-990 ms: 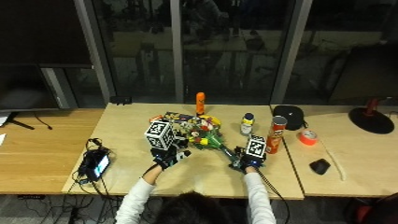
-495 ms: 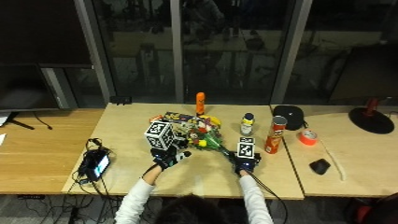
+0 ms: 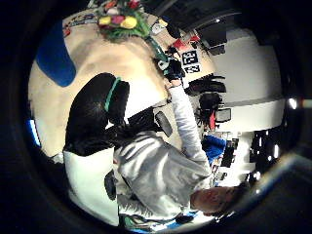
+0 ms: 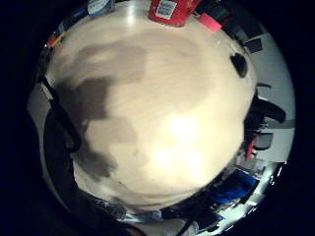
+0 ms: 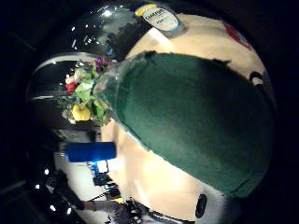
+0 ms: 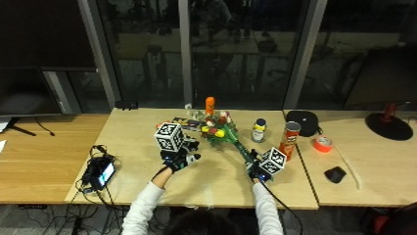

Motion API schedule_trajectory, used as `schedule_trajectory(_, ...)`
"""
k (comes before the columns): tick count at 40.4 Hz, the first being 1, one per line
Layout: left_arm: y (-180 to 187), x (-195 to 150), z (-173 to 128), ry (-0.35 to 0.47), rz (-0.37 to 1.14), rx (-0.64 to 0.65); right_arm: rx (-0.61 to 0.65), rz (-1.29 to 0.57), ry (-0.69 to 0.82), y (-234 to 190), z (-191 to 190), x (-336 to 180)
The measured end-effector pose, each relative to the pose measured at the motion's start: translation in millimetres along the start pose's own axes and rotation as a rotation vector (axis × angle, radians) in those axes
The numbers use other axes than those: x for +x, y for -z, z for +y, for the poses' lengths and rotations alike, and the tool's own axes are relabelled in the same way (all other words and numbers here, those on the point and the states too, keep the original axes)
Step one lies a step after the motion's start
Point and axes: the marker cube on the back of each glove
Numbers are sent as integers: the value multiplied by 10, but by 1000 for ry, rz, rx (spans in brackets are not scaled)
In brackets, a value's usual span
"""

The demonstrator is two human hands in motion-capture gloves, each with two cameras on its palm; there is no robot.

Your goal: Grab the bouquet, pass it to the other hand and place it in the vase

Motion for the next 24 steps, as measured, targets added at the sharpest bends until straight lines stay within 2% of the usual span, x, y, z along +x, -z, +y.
schedule_trajectory(6,29,74,-209,-13,92,16,36,-260,-8,284,42,-249)
schedule_trajectory(9,79,142,-344,-19,142,73,81,-380,0,467,12,-450)
schedule_trajectory(17,265,394,-627,-35,223,247,27,-831,110,508,-139,-997)
schedule_trajectory(20,352,542,-740,-69,362,304,30,-946,150,567,-81,-1246)
schedule_trajectory(24,428,742,-978,-148,722,356,28,-1095,220,644,81,-1610)
